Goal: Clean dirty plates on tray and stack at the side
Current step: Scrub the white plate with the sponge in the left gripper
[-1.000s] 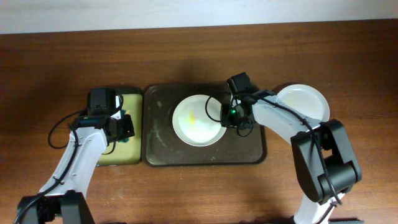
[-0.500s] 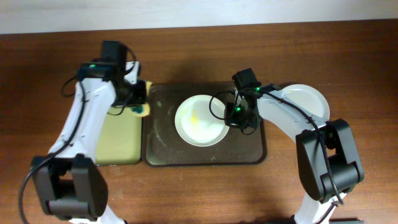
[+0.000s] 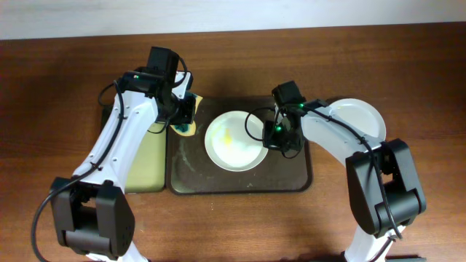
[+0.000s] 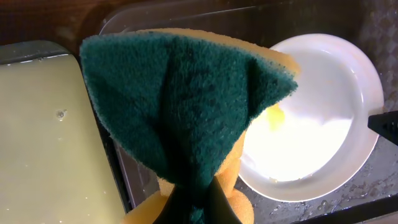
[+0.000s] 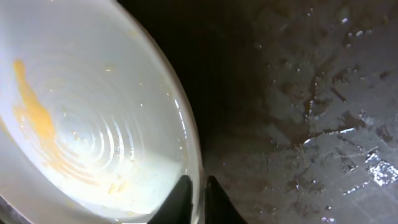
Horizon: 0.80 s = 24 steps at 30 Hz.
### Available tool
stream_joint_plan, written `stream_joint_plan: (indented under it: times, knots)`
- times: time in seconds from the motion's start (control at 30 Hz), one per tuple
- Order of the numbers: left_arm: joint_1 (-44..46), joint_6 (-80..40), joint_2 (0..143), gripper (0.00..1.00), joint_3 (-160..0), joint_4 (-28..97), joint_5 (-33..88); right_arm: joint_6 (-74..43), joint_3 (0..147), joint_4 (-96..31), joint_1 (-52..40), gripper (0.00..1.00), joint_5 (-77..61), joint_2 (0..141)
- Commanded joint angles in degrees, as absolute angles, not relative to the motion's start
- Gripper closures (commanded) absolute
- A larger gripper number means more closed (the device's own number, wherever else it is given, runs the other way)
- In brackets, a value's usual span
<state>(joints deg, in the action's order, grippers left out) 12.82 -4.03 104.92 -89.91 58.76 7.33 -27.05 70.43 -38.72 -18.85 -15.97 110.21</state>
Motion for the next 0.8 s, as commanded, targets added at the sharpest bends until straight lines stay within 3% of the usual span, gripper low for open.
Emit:
stream_joint_plan:
  times: [0.0,0.4,0.77]
  knots:
    - [13.15,-2.94,105.06,1.00,-91.55,58.81,8.16,-27.24,69.76,-38.61,-19.18,0.94,-16.29,110.00]
    - [20.67,-3.20,113.75,1.00,-89.65,52.71,12.53,-27.27,69.73,-38.30,-19.18,0.96,-16.27,110.00]
    - [21.39,-5.15,118.02,1.00,-88.14,48.77,14.39,-27.24,69.73,-38.13,-19.53,0.96,-16.27,110.00]
